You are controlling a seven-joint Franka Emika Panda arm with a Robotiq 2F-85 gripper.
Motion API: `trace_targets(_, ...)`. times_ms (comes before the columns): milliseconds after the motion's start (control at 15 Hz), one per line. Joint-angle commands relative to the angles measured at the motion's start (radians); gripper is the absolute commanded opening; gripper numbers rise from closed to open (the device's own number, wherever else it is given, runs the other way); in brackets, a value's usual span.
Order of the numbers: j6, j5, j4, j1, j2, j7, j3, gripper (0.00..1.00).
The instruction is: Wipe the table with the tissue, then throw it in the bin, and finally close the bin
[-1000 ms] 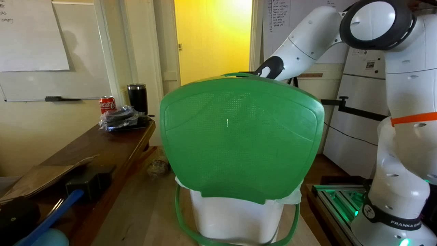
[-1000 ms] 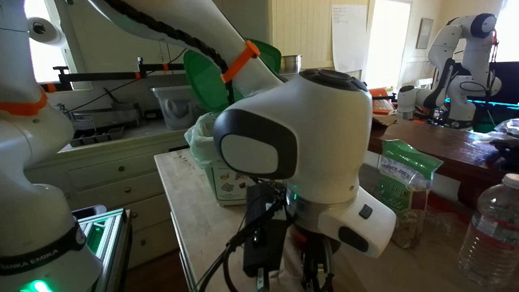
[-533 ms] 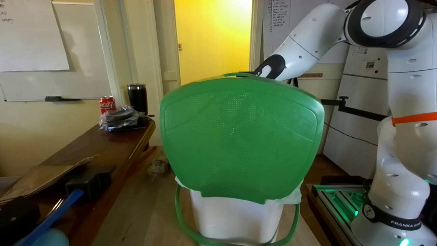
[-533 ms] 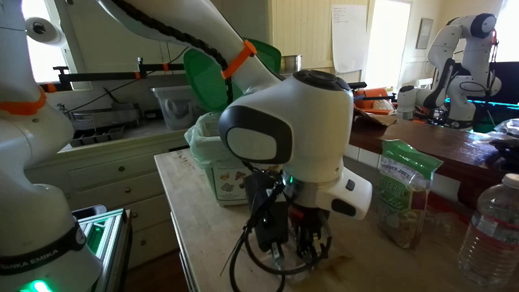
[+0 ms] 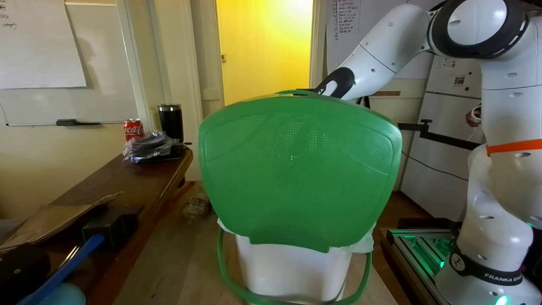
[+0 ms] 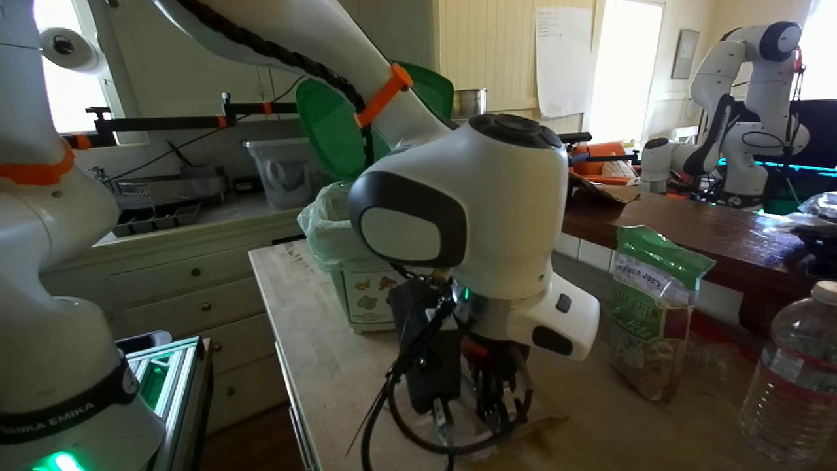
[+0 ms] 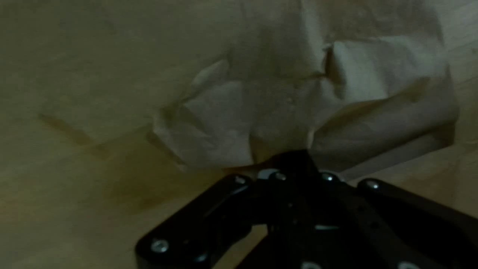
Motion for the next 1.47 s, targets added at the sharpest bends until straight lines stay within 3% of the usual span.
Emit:
trace_targets(0,0.039,-0.017,-0.038,-0.051,0.022,-0.006,-0.068,0.01)
trace_targets(267,0.018,-0.002,-0.031,-0.073,0.027,-0.019,-0.086,0.01)
trace_targets(867,-0.001,0.094,-0.023,-0.003,0.012,-0.095,0.044,0.01)
trace_targets(1400,0.013,0.052,-0.032,-0.03,0.027,-0.052,-0.024,0.01)
